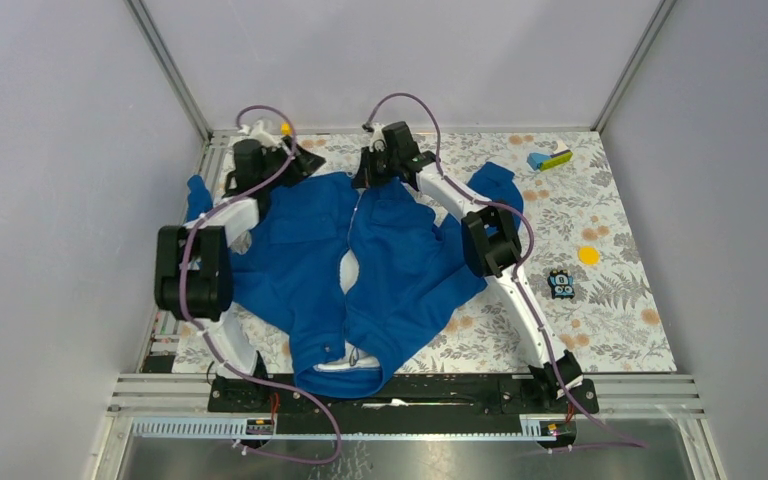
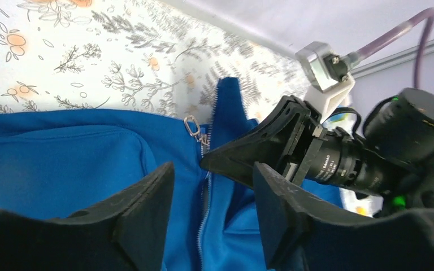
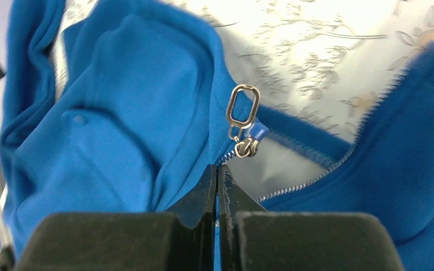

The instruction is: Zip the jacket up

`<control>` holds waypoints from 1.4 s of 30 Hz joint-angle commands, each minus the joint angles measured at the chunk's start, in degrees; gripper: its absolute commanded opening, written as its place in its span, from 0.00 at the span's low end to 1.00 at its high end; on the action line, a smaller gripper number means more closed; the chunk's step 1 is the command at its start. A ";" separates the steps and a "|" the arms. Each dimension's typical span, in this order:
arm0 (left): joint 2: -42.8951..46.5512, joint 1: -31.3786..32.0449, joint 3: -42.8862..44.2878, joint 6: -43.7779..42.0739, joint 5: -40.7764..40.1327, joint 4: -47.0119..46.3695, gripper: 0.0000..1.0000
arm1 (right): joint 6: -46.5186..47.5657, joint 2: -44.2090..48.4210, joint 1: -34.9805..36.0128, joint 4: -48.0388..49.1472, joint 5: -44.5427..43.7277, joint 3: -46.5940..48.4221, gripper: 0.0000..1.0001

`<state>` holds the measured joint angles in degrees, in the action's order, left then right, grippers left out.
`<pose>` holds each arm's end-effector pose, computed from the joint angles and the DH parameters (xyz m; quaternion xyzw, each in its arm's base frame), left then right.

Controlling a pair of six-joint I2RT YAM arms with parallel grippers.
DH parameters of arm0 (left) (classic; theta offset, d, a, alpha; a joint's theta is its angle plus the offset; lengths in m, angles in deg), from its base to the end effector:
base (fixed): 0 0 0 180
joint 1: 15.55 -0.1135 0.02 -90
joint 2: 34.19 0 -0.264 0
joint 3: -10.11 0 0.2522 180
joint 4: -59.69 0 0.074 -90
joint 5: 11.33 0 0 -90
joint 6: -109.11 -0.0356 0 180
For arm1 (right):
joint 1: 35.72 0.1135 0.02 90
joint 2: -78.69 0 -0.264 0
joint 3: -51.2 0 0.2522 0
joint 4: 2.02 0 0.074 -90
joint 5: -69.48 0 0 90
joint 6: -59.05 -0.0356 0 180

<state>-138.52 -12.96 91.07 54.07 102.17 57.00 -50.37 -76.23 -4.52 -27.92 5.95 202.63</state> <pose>0.4156 -0.0330 0.2316 -0.1132 0.8057 -0.3378 0.4733 0.5076 0.3260 0.1581 -0.2012 0.8241 0.3887 0.3595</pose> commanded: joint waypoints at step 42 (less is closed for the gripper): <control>36.25 -2.86 -15.63 -39.89 10.31 18.71 0.83 | 28.30 15.94 7.87 -6.98 28.89 -5.18 0.00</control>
<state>-101.04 -16.85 73.61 24.93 110.61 77.04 -22.39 -61.34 3.39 -36.56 32.20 197.21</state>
